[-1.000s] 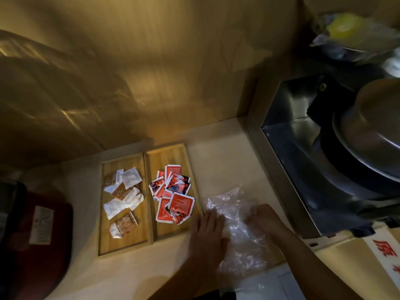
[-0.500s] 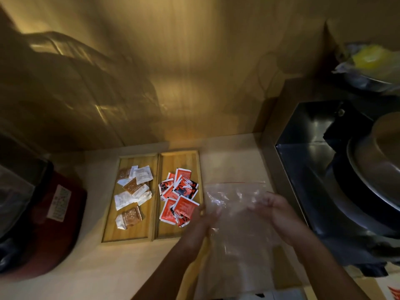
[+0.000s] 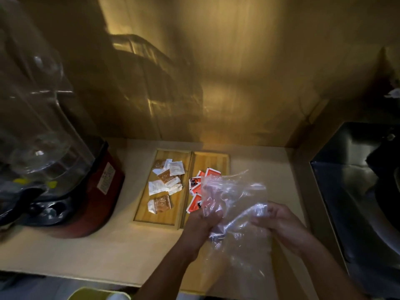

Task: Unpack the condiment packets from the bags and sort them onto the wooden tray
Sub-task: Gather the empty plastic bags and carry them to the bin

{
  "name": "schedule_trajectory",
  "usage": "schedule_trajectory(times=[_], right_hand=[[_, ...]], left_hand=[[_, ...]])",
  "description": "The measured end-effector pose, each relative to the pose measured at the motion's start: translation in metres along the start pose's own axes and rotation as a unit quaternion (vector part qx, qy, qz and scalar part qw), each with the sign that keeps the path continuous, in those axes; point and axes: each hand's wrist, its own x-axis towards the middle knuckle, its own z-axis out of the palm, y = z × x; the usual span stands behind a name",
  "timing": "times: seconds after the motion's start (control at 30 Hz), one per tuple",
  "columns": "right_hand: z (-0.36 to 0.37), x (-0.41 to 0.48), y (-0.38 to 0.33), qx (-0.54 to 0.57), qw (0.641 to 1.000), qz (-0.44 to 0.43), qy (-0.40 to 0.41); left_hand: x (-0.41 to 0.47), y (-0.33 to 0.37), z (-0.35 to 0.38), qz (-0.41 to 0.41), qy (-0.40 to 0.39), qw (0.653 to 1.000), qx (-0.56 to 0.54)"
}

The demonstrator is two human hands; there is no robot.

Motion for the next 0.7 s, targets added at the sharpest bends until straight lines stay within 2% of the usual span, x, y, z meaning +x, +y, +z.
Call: schedule_trajectory(times=[0.17, 0.23, 0.37, 0.47, 0.57, 0.7], right_hand=[[0.044, 0.004, -0.001, 0.017, 0.999, -0.002, 0.048], [0.065, 0.006, 0.002, -0.004, 0.998, 0.008, 0.055], [0.114, 0.003, 0.006, -0.038, 0.999, 0.010, -0.020], [0.145, 0.005, 0.015, -0.034, 0.996, 0.020, -0.078], [0.174, 0.004, 0.023, 0.011, 0.994, 0.032, -0.103], [0.202, 0.005, 0.035, -0.007, 0.988, 0.053, -0.143]], left_hand=[[-0.026, 0.011, -0.039, -0.010, -0.011, 1.000, -0.013], [-0.043, 0.012, -0.057, 0.001, 0.012, 1.000, -0.025], [-0.079, 0.010, -0.093, 0.015, 0.063, 0.997, -0.050], [-0.106, 0.006, -0.123, 0.035, 0.079, 0.996, -0.024], [-0.133, 0.000, -0.153, 0.065, 0.089, 0.994, -0.011], [-0.165, -0.007, -0.186, 0.077, 0.112, 0.990, -0.027]])
